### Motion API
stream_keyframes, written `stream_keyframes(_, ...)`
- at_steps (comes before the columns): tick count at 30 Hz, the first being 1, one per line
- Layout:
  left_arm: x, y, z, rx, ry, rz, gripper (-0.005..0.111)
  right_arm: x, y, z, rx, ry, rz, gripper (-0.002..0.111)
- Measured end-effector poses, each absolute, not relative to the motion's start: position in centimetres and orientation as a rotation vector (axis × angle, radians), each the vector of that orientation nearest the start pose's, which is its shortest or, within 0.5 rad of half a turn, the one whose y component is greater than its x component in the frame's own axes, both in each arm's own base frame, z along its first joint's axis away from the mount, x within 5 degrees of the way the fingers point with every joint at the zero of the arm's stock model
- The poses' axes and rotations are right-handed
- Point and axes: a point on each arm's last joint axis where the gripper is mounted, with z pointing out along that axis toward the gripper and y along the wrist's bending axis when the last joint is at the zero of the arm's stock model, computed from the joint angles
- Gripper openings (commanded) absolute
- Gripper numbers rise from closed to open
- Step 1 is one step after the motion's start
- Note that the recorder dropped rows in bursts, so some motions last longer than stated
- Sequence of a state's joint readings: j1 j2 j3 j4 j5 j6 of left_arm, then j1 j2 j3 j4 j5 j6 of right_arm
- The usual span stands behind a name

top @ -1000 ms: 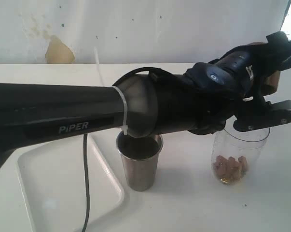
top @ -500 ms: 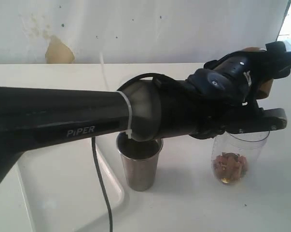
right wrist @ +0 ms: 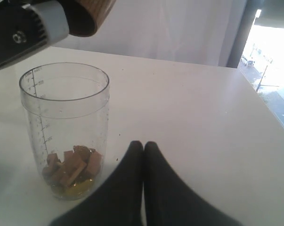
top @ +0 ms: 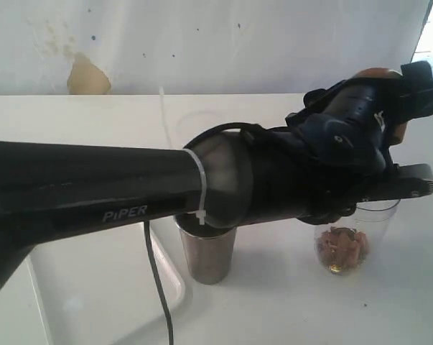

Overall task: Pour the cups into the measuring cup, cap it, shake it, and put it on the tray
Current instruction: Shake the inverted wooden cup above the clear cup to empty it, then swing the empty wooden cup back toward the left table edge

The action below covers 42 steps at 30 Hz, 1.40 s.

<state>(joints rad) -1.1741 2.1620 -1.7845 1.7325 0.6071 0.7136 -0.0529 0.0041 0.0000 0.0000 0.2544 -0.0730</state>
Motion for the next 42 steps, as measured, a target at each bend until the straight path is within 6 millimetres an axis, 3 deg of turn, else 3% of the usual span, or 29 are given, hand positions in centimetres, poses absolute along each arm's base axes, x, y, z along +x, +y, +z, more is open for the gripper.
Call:
stream_keyframes(7, 22.9, -45.6, 27.4, 1.943, 0.029, 1.445, 0.000, 5.5, -0.3, 19.0, -0.018, 1.743, -0.092, 0.000)
stream_keyframes(16, 22.6, -44.7, 27.9, 1.911, 0.191, 1.576, 0.000, 5.5, -0.3, 19.0, -0.018, 1.743, -0.092, 0.000)
stream_keyframes(28, 20.2, -45.6, 28.0, 1.894, 0.173, 1.579, 0.000, 5.5, -0.3, 19.0, -0.018, 1.743, -0.092, 0.000)
stream_keyframes(37, 20.8, -45.0, 28.2, 1.897, 0.205, 1.647, 0.000, 5.5, -0.3, 19.0, -0.018, 1.743, -0.092, 0.000)
stream_keyframes(42, 21.4, -44.7, 28.1, 1.849, 0.323, 1.562, 0.000, 5.5, -0.3, 19.0, -0.018, 1.743, -0.092, 0.000)
